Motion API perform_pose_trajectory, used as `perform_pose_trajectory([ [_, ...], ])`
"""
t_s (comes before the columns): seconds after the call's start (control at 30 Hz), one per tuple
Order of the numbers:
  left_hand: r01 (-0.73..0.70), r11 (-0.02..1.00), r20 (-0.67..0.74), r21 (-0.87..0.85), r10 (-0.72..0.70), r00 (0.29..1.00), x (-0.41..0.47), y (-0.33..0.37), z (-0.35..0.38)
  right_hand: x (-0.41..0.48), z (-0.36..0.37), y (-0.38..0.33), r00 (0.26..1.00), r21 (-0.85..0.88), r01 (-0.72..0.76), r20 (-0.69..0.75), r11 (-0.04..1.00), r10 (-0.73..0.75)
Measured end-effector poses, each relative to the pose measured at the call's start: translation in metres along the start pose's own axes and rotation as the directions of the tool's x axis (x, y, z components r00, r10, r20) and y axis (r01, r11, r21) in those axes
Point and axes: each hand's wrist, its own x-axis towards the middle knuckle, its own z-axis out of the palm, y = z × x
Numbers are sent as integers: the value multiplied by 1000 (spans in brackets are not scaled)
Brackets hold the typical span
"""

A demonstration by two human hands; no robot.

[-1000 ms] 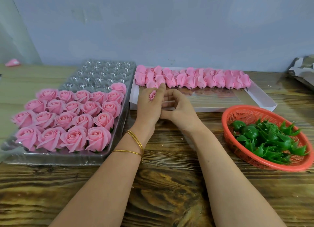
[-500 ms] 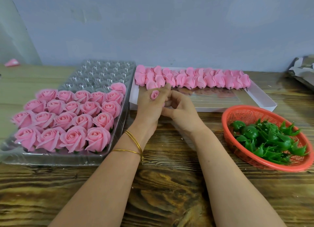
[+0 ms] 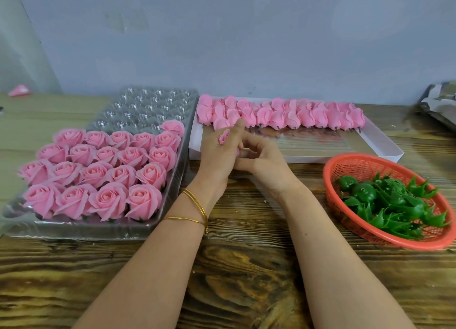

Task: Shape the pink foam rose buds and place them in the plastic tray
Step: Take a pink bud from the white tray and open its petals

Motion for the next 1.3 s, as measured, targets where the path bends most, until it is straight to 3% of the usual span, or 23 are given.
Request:
perform_pose_trajectory([
  [0.2, 34, 998, -16, -50, -35, 999, 4, -3, 3, 3, 2, 3, 994, -90, 10, -108, 996, -20],
  [0.43, -20, 999, 62, -37, 23, 998, 1, -1, -2, 1, -1, 1, 998, -46, 1, -56, 999, -3],
  [0.73, -71, 996, 58, 45, 68, 996, 3, -2, -4, -2, -1, -1, 1000, -17, 13, 10, 1000, -13],
  [1.03, 23, 1000, -1, -8, -23, 1000, 4, -4, 0, 2, 1, 2, 995, -44, -34, -98, 998, 30],
  [1.3, -30, 999, 53, 27, 29, 998, 0, 2, -1, 1, 0, 1, 995, -61, -1, -99, 998, -5],
])
